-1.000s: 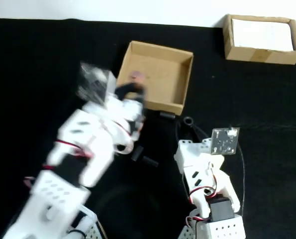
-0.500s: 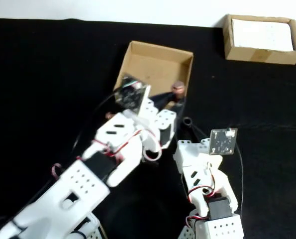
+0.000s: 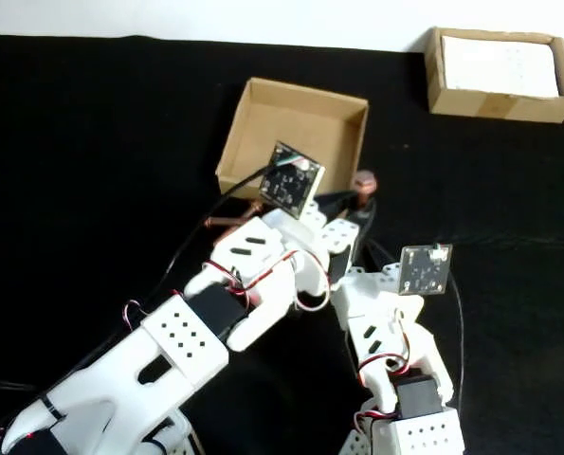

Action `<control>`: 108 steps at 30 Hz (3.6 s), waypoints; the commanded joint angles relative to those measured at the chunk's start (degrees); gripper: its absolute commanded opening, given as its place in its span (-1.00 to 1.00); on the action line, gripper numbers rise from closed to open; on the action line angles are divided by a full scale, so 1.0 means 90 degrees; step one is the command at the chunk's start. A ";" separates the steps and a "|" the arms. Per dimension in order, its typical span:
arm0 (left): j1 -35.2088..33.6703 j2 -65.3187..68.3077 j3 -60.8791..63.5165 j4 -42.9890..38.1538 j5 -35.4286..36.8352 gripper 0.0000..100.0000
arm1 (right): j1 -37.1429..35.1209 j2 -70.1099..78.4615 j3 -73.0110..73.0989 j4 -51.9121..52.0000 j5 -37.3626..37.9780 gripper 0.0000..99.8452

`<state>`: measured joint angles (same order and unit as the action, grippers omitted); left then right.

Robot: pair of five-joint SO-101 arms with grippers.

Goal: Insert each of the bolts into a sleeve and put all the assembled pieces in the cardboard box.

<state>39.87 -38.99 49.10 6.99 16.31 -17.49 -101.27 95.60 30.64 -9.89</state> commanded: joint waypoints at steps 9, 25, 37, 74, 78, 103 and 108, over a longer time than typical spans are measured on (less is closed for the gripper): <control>0.0034 0.0298 -0.0464 -0.0176 -0.0420 -0.98 | -0.0034 -0.0054 0.0015 -0.0122 -0.0049 -0.99; -0.0063 0.0757 -0.0405 -0.0664 -0.0449 -0.98 | 0.0005 -0.0063 0.0005 -0.0132 -0.0020 -0.99; -0.0132 0.0767 0.0239 -0.0703 -0.0420 -0.98 | 0.0005 -0.0063 0.0005 -0.0142 -0.0010 -0.99; -0.1353 -0.3697 0.0151 0.4796 -0.0420 -0.98 | 0.0542 0.4811 -0.5221 0.0474 -0.1104 -0.99; -0.2466 -0.4918 0.0669 0.4806 -0.0449 -0.98 | 0.0542 0.6051 -0.6295 0.0484 -0.1094 -0.99; -0.7057 -0.7194 0.5338 0.3976 0.1065 -0.98 | -0.0357 1.4930 -1.4696 0.2926 0.5441 -0.99; -0.6823 -0.7204 0.5338 0.4171 0.1114 -0.98 | -0.0396 1.5741 -1.4686 0.3140 0.6222 -0.98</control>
<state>-22.73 -103.25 96.13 44.18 26.24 -20.57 39.56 -32.66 57.36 42.24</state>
